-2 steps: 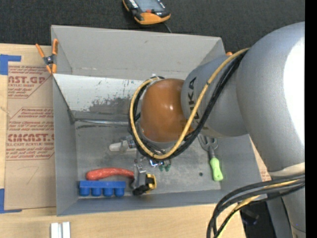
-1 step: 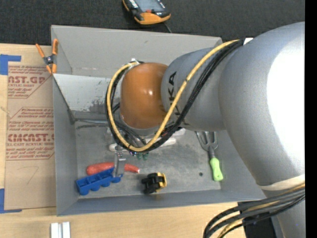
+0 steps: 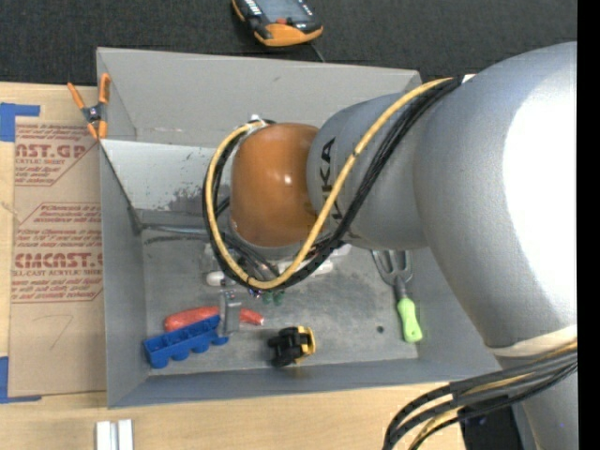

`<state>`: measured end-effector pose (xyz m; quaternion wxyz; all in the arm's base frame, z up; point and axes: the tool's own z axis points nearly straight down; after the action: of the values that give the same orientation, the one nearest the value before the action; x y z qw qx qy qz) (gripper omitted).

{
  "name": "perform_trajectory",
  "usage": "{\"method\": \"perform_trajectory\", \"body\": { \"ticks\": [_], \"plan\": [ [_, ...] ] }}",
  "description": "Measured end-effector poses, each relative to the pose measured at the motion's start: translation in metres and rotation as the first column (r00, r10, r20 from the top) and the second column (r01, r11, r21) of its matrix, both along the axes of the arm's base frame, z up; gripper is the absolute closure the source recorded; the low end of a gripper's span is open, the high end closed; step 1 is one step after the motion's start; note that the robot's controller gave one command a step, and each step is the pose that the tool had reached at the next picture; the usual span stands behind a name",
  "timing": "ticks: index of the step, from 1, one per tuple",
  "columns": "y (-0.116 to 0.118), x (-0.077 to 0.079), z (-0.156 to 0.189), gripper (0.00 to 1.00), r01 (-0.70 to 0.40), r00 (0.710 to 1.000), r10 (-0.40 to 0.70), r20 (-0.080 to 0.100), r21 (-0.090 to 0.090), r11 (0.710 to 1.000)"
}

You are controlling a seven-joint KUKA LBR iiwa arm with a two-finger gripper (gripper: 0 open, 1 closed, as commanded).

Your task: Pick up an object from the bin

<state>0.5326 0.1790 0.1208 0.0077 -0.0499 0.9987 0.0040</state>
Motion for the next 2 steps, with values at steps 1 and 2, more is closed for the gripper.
{"method": "perform_trajectory", "body": {
  "ticks": [1, 2],
  "plan": [
    [0.013, -0.044, 0.083, 0.0, -0.208, 0.978, 0.208, 0.007, -0.002, 0.978],
    [-0.016, -0.011, -0.041, 0.0, -0.224, 0.975, 0.224, -0.003, -0.005, 0.974]
  ]
}}
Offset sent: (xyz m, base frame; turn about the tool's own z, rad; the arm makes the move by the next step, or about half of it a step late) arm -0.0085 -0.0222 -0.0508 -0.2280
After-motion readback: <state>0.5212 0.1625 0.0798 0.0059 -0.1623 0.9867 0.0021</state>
